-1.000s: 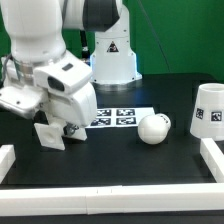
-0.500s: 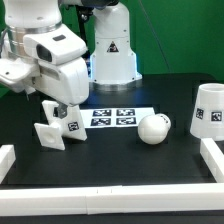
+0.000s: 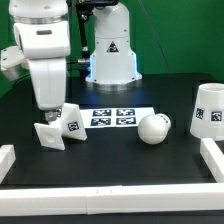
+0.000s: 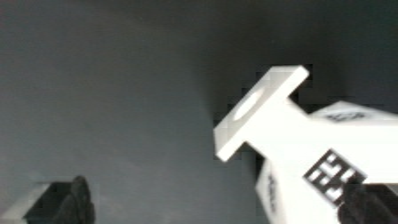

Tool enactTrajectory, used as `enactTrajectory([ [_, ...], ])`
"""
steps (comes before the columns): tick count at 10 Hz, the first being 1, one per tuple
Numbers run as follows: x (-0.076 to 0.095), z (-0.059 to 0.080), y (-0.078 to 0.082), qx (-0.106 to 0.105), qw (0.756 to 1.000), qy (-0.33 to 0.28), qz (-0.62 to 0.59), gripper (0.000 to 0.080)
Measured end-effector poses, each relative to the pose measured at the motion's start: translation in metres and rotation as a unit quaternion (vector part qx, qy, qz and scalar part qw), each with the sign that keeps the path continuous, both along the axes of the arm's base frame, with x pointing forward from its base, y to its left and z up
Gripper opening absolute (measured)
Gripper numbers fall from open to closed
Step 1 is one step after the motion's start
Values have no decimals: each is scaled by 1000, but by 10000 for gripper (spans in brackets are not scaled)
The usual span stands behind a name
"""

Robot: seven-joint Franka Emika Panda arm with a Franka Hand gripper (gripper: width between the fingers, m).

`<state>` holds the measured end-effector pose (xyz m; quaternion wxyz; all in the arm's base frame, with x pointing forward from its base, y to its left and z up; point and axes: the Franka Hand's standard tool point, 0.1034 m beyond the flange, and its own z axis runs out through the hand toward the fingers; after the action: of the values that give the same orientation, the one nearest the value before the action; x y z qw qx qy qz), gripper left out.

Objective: Assemble lamp

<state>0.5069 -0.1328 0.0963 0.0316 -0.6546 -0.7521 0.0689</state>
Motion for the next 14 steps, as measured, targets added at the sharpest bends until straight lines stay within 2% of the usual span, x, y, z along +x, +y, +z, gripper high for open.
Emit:
enactTrajectory([
  [2,5,-2,3,-22,988,-4,-152,698],
  [3,2,-4,-2,-21,989,-2,-148,698],
  [7,2,-5,0,-37,964,-9,-265,698],
  [8,2,-5,0,-40,947,-12,-319,698],
  [9,3,-4,-3,-43,922,-17,-385,698],
  [11,5,-2,-4,-58,853,-26,-518,698],
  [12,6,-2,-1,-67,806,-29,-588,698],
  [13,11,1,4,-71,741,-24,-668,698],
  [14,14,3,8,-68,697,-20,-713,698],
])
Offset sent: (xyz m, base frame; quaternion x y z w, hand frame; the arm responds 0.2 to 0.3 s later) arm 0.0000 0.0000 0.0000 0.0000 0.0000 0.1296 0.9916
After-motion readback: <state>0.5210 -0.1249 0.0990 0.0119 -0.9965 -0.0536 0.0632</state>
